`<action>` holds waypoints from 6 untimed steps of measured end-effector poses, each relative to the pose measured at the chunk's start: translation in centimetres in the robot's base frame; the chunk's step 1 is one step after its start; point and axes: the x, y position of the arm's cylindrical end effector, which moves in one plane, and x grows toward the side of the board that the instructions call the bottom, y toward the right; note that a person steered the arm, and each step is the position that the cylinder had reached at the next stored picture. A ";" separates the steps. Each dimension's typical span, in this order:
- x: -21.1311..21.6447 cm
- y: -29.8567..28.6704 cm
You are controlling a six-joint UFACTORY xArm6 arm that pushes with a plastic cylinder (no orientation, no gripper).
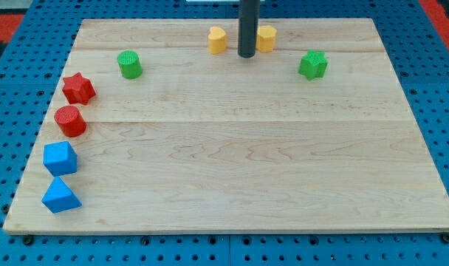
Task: Move the yellow heart closer to the yellow hexagon
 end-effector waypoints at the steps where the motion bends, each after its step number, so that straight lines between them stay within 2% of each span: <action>1: -0.2 -9.6; 2: -3.5 -9.5; 3: -5.0 -5.6; 4: -4.9 -1.5; 6: 0.3 -0.4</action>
